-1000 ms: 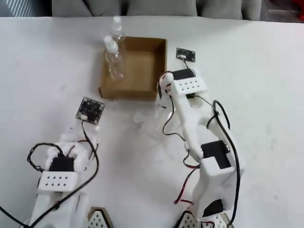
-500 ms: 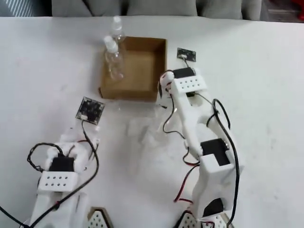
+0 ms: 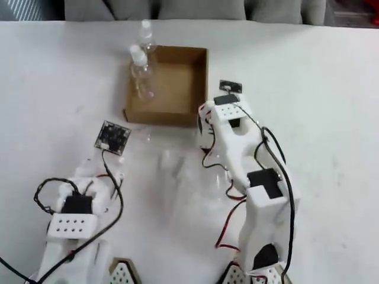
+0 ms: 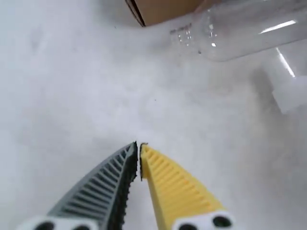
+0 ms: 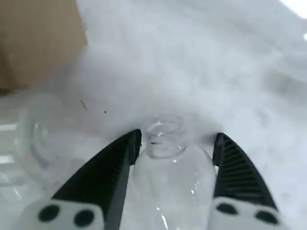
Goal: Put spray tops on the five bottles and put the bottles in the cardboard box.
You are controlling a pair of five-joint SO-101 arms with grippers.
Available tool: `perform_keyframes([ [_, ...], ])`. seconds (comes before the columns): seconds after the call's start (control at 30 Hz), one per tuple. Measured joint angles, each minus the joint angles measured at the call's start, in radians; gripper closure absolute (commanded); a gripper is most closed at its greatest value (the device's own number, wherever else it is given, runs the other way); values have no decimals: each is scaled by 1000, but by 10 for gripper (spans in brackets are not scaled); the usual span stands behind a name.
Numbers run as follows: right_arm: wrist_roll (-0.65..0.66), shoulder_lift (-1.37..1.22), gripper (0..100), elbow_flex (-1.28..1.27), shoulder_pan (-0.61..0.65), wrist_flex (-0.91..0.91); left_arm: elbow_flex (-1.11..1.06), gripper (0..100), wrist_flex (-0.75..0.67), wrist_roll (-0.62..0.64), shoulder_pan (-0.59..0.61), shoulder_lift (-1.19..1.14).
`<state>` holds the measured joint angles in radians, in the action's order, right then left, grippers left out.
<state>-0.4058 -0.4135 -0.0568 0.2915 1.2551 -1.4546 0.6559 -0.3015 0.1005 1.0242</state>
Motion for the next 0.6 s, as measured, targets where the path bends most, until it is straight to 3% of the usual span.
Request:
perform_keyframes([
  [0.33, 8, 28, 904, 0, -57, 14, 0, 976, 0, 0, 0, 0],
  [0.6, 31, 256, 900, 0, -41, 121, 0, 976, 0, 0, 0, 0],
])
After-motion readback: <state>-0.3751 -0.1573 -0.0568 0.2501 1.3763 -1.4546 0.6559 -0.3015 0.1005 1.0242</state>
